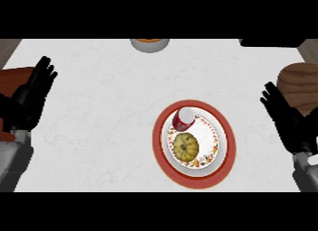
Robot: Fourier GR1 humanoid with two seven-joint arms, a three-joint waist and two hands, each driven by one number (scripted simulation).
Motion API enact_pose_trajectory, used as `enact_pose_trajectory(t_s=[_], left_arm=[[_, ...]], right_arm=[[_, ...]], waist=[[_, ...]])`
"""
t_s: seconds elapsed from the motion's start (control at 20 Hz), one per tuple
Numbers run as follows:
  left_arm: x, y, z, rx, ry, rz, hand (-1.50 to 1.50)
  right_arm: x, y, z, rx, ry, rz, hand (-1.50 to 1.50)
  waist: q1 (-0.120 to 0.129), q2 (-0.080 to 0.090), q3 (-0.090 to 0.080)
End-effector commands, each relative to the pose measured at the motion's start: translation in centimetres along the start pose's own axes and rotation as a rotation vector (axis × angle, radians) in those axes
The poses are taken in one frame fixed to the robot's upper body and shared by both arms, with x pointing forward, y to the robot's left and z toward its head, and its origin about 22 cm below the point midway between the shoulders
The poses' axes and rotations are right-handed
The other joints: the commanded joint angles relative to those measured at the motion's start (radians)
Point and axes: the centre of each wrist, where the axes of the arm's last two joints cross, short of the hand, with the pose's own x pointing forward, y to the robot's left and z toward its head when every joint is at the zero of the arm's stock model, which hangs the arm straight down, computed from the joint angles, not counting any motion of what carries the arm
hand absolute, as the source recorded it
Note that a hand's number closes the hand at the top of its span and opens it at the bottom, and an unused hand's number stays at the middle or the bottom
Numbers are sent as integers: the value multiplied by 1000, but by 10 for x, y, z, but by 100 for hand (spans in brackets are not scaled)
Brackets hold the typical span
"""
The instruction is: Pick the squash from the plate and place it in the bowl
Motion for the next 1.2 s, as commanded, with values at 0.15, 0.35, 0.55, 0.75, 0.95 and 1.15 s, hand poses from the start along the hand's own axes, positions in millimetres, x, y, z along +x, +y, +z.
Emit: enact_pose_trajectory(t_s=[0.15,0.35,0.55,0.75,0.95,1.15], left_arm=[[-2,-48,8,-216,-37,19,0],[-12,-77,20,-331,19,44,0],[-17,-104,38,-415,-3,73,0],[2,-100,27,-416,-17,60,0],[-8,-108,44,-422,-3,59,0],[-11,-106,44,-411,-8,50,0]], right_arm=[[54,59,10,31,-445,370,150],[64,14,2,-115,-553,865,150],[26,116,31,-71,-605,766,-150],[30,130,17,-66,-583,1092,-150],[40,150,18,-66,-447,1352,-150],[32,167,19,-51,-193,1623,-150]], waist=[[-3,6,29],[-34,-6,15],[12,17,33],[15,15,31],[18,7,29],[16,9,27]])
